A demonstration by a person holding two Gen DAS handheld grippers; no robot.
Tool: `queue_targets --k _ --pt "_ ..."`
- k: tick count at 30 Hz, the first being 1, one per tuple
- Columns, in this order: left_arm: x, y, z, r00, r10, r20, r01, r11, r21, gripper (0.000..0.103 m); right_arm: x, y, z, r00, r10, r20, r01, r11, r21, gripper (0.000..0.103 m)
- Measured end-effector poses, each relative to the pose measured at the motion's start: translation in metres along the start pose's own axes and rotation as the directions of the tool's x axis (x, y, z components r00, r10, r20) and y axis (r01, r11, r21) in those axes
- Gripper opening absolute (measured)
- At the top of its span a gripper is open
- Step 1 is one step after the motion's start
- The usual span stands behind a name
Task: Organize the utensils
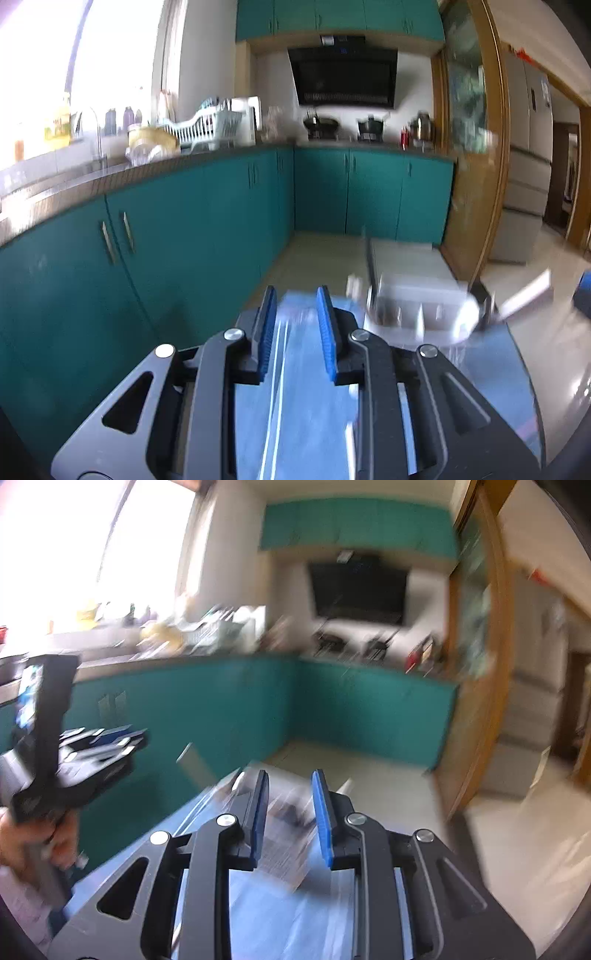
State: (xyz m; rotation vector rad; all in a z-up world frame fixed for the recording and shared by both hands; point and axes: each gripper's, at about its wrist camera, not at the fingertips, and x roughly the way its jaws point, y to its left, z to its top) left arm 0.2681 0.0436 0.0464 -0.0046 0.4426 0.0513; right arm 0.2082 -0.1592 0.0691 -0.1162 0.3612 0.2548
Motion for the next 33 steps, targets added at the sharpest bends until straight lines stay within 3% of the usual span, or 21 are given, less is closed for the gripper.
queue_targets --k 2,4,5,8,13,16,18,19,23,28,31,33 --pt "0.004 0.003 -0.026 0.998 -0.018 -0.068 0.017 1.000 -0.006 0.023 0.014 0.008 -0.032 0.989 0.091 -0.116 -0.089 0.996 0.023 0.024" --pt "0.014 0.003 -0.052 0.988 -0.034 -0.151 0.033 0.999 -0.006 0.023 0.041 0.022 -0.074 0.952 0.149 -0.267 -0.138 0.989 0.057 0.024" --pt "0.021 0.002 -0.065 0.980 -0.041 -0.194 0.042 0.999 0.000 0.023 0.057 0.030 -0.098 0.922 0.170 -0.347 -0.149 0.985 0.086 0.024" --pt "0.034 0.000 -0.093 0.959 -0.039 -0.280 0.041 0.999 0.001 0.023 0.082 0.052 -0.134 0.853 0.249 -0.459 -0.205 0.968 0.144 0.024" --pt "0.034 -0.001 -0.112 0.947 -0.060 -0.315 0.060 0.998 -0.010 0.032 0.101 0.076 -0.158 0.804 0.244 -0.543 -0.198 0.970 0.142 0.024" --pt "0.032 -0.004 -0.115 0.946 -0.076 -0.314 0.076 0.997 -0.010 0.034 0.105 0.082 -0.164 0.799 0.220 -0.559 -0.176 0.975 0.133 0.024" --pt "0.031 -0.006 -0.115 0.946 -0.083 -0.314 0.086 0.996 -0.007 0.035 0.104 0.085 -0.164 0.804 0.199 -0.560 -0.161 0.980 0.118 0.015" --pt "0.032 -0.008 -0.114 0.945 -0.087 -0.314 0.089 0.996 -0.006 0.035 0.103 0.085 -0.164 0.806 0.187 -0.562 -0.148 0.982 0.115 0.005" --pt "0.030 -0.016 -0.120 0.944 -0.097 -0.315 0.103 0.995 0.002 0.036 0.102 0.071 -0.166 0.810 0.179 -0.558 -0.112 0.982 0.153 0.006" --pt "0.027 -0.021 -0.124 0.941 -0.106 -0.321 0.116 0.993 0.011 0.037 0.086 0.038 -0.173 0.819 0.117 -0.561 0.009 0.976 0.216 0.006" --pt "0.028 -0.024 -0.128 0.937 -0.115 -0.330 0.127 0.992 0.015 0.039 0.072 0.012 -0.179 0.815 0.086 -0.573 0.093 0.957 0.276 0.006" --pt "0.030 -0.028 -0.131 0.934 -0.119 -0.338 0.133 0.991 0.019 0.039 0.064 0.000 -0.184 0.807 0.107 -0.581 0.103 0.943 0.316 0.006"
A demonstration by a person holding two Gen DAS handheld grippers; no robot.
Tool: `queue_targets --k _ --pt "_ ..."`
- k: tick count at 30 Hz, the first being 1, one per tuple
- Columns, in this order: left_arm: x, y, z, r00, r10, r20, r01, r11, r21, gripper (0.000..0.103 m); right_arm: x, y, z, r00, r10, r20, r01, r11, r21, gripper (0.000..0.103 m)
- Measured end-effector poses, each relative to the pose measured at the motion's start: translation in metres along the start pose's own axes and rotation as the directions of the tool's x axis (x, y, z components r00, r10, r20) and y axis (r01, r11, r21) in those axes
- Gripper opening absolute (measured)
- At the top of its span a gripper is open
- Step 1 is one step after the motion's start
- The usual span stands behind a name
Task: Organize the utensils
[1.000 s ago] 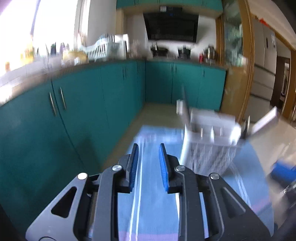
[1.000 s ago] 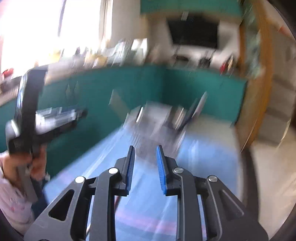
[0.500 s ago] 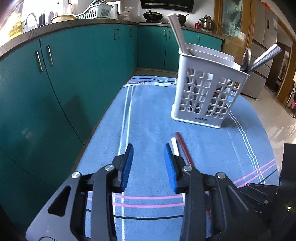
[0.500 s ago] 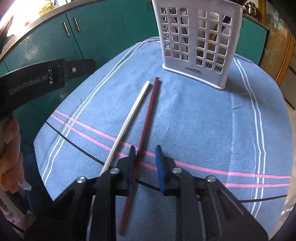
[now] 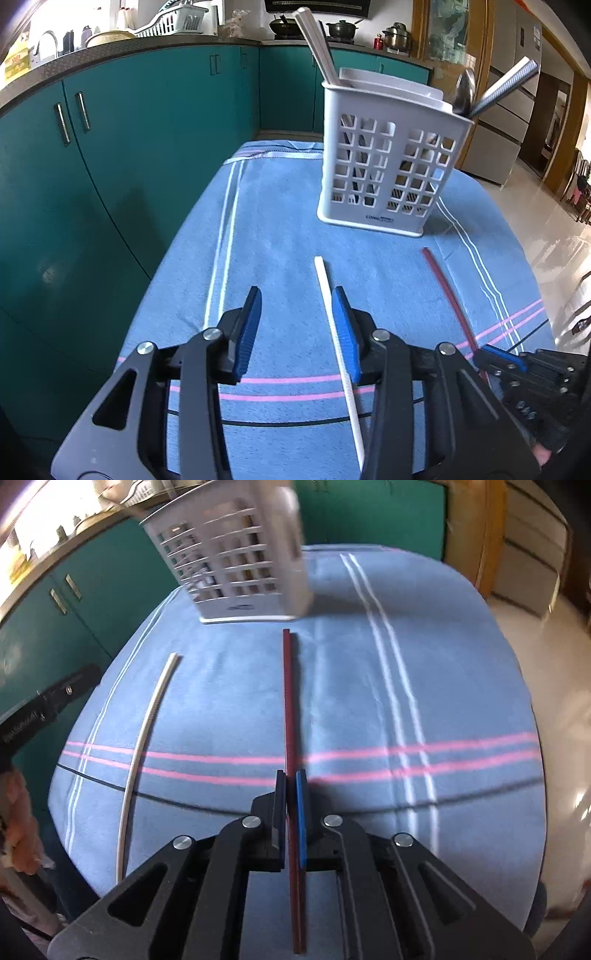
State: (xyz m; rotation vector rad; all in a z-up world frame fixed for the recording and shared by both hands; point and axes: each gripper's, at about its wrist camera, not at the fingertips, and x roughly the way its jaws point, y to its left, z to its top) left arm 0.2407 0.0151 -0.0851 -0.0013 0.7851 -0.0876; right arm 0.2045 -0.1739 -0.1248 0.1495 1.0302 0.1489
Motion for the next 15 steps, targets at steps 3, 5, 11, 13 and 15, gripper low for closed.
queue_targets --k 3,5,11,13,15 --pt "0.005 -0.005 -0.004 1.000 -0.009 -0.016 0.009 1.000 0.007 0.040 -0.006 0.006 -0.007 0.999 0.045 -0.023 -0.046 0.998 -0.048 0.006" --pt "0.007 -0.006 -0.006 1.000 -0.012 -0.025 0.012 1.000 0.009 0.042 -0.011 0.010 -0.011 0.997 0.072 -0.015 -0.073 0.995 -0.072 0.008" --pt "0.025 -0.012 -0.015 0.996 -0.024 -0.084 0.025 1.000 0.014 0.045 -0.017 -0.003 -0.009 0.999 0.036 0.022 -0.035 0.999 -0.025 0.019" --pt "0.034 -0.016 -0.018 0.993 -0.033 -0.111 0.035 0.999 0.019 0.046 -0.014 -0.010 -0.007 0.999 0.030 0.022 -0.030 1.000 -0.007 0.020" --pt "0.041 -0.020 -0.020 0.991 -0.038 -0.131 0.041 0.999 0.024 0.048 -0.013 -0.016 -0.006 0.999 0.029 0.021 -0.029 1.000 0.006 0.022"
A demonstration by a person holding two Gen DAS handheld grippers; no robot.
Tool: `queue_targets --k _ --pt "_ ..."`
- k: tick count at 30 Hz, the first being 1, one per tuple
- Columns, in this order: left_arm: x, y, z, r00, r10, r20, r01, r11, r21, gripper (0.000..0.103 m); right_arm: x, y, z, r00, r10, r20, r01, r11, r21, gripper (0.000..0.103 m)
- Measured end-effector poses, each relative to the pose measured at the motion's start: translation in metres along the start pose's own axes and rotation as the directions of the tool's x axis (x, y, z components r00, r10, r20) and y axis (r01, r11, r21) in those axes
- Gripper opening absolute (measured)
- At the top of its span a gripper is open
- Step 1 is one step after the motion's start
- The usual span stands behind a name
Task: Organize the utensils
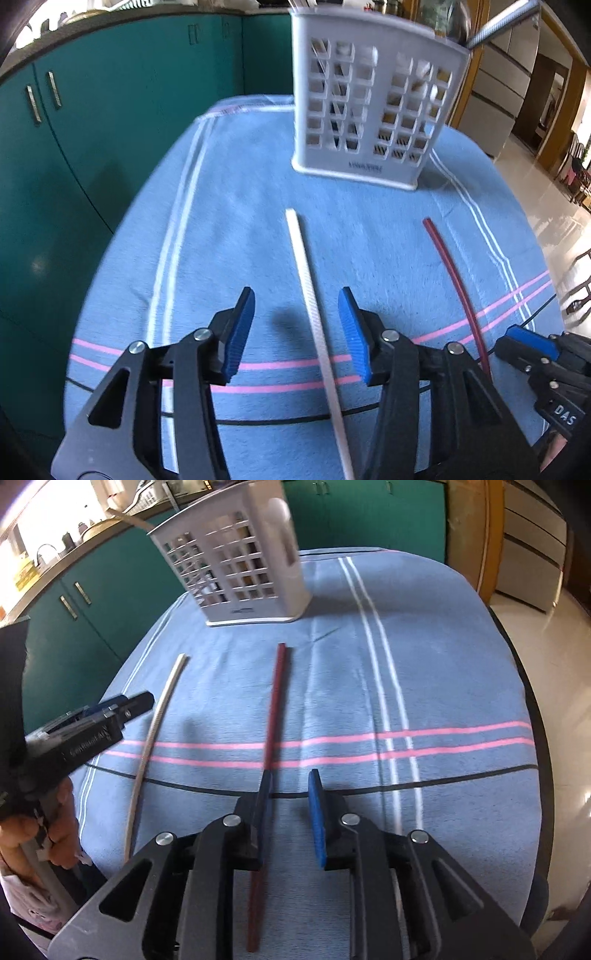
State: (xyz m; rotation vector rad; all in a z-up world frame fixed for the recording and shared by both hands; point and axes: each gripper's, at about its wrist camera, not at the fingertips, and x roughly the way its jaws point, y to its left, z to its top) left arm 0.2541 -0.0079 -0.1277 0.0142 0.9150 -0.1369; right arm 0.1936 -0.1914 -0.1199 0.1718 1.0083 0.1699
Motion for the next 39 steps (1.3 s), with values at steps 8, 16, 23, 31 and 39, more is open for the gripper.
queue_targets --k 8,16,23,31,39 --pt "0.013 -0.015 -0.001 1.000 0.026 -0.008 -0.026 0.999 0.045 0.019 -0.005 -0.006 -0.003 1.000 0.012 0.004 -0.012 1.000 -0.002 0.025" --pt "-0.006 -0.024 -0.018 0.999 0.007 -0.041 -0.003 0.997 0.078 0.008 0.008 0.006 0.012 0.999 0.030 0.016 -0.030 0.999 -0.042 0.030" --pt "-0.010 -0.020 -0.015 0.999 0.007 -0.041 -0.004 0.998 0.062 0.014 0.034 0.024 0.039 1.000 -0.025 0.019 0.027 0.994 -0.107 0.015" --pt "-0.005 -0.014 0.000 0.999 -0.020 -0.038 0.021 0.999 0.028 0.020 0.023 0.017 0.022 1.000 0.001 0.004 -0.001 0.997 -0.078 0.006" --pt "0.018 -0.019 0.027 0.998 -0.009 -0.060 0.011 0.999 0.037 0.029 0.026 0.017 0.037 0.999 -0.031 0.009 0.031 0.995 -0.090 0.021"
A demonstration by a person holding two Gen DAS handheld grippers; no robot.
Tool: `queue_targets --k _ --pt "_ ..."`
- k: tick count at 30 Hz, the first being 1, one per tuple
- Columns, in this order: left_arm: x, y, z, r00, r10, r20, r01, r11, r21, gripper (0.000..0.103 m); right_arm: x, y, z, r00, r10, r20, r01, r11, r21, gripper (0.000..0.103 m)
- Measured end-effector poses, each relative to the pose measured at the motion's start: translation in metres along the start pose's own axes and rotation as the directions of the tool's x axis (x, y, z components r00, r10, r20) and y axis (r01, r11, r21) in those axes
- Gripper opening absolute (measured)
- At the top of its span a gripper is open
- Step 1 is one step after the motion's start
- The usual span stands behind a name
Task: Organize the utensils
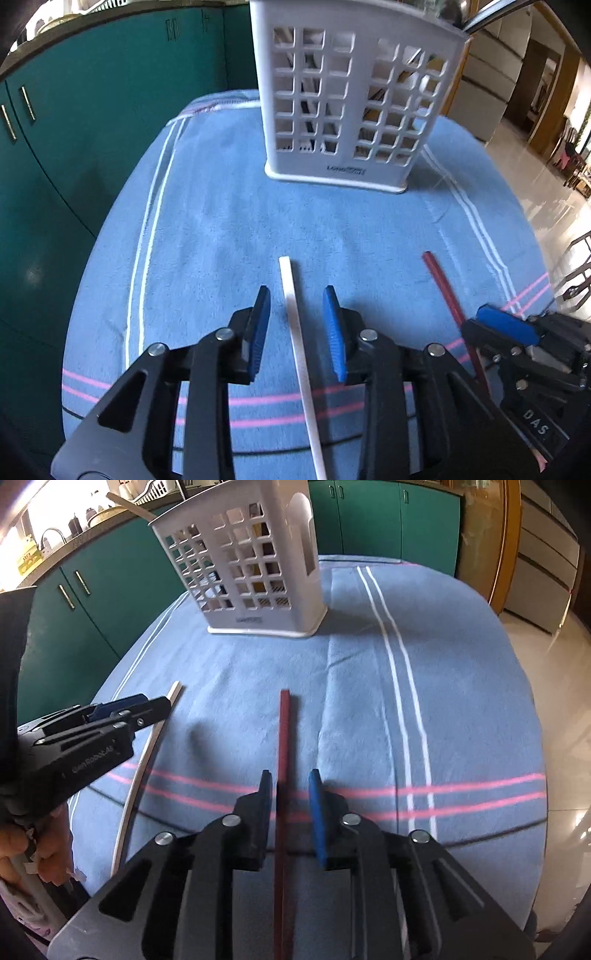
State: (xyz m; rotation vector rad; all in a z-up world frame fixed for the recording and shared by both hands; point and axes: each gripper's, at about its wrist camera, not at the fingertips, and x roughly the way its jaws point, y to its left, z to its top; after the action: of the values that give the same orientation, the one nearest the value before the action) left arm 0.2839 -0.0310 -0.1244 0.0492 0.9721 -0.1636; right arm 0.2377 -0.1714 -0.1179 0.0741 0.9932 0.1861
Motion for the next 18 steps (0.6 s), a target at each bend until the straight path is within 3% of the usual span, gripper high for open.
queue_targets --k 11,18 --pt "0.017 -0.003 0.013 0.998 0.025 -0.056 -0.023 0.999 0.028 0.039 0.031 0.017 0.038 0.994 -0.101 -0.051 0.096 0.991 -0.089 0.022" --pt "0.021 -0.002 0.017 0.998 0.033 -0.062 -0.030 0.999 0.043 0.046 0.037 0.016 0.044 0.993 -0.102 -0.055 0.095 0.989 -0.111 0.026"
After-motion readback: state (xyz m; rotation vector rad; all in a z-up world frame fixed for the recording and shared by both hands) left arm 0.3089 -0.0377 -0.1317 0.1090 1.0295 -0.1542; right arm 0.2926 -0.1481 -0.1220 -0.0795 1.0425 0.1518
